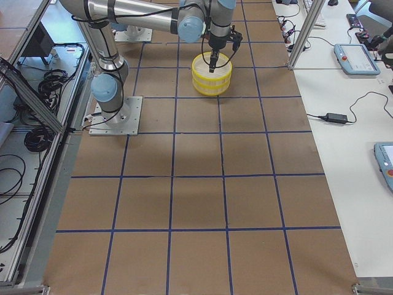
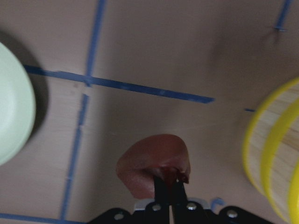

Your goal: Place buns in different layers of steamer

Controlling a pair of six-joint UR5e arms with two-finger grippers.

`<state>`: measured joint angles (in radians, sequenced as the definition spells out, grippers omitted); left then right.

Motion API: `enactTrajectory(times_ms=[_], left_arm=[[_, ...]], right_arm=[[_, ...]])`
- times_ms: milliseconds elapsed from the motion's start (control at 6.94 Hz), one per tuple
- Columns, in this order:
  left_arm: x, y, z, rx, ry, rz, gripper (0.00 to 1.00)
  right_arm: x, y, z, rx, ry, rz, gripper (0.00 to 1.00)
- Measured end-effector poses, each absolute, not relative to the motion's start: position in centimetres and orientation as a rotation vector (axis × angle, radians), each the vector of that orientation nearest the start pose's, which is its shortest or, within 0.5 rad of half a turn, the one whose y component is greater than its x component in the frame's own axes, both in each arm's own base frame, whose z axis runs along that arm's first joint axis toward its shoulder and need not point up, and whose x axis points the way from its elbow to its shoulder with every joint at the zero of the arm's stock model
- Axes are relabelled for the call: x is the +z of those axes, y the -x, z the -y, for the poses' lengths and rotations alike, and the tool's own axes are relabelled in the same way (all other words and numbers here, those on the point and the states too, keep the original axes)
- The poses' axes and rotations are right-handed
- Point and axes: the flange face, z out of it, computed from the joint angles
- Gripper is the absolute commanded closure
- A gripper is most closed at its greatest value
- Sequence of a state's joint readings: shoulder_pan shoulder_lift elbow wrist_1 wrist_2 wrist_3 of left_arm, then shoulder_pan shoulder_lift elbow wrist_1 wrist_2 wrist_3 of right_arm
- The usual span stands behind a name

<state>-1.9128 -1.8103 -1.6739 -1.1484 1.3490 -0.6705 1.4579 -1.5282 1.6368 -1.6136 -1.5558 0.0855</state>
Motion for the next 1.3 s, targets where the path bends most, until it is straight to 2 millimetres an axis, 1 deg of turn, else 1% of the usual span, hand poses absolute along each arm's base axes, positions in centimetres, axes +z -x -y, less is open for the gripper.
enactTrajectory(times_ms=[144, 288, 432, 577, 721, 865, 1009, 1153, 1297], left_arm=[[35.1, 38.6, 47.9, 0.038, 0.596, -3.378, 0.19], [34.6, 41.4, 47.0, 0.018, 0.634, -3.412, 0.08], [34.6, 42.6, 46.7, -0.010, 0.646, -3.426, 0.08], [35.4, 42.7, 46.9, -0.069, 0.647, -3.404, 0.09], [36.7, 41.8, 47.6, -0.132, 0.632, -3.333, 0.09], [39.0, 39.8, 48.4, -0.155, 0.569, -3.235, 0.08], [42.2, 36.1, 49.0, -0.132, 0.475, -3.151, 0.06], [45.7, 30.9, 49.2, -0.097, 0.378, -3.109, 0.00], [48.9, 24.5, 49.1, -0.060, 0.266, -3.093, 0.00]], right_arm=[[44.1, -7.9, 51.1, 0.095, -0.313, -3.109, 0.00], [44.5, -7.9, 50.8, 0.087, -0.314, -3.110, 0.00], [44.9, -8.0, 50.6, 0.075, -0.308, -3.111, 0.00], [45.2, -8.1, 50.4, 0.066, -0.289, -3.112, 0.00], [45.4, -8.1, 50.3, 0.062, -0.263, -3.114, 0.00], [45.5, -8.1, 50.3, 0.060, -0.241, -3.116, 0.00], [45.7, -8.1, 50.3, 0.055, -0.231, -3.121, 0.00], [45.8, -8.0, 50.3, 0.052, -0.228, -3.127, 0.00], [45.9, -7.9, 50.4, 0.050, -0.227, -3.129, 0.00]])
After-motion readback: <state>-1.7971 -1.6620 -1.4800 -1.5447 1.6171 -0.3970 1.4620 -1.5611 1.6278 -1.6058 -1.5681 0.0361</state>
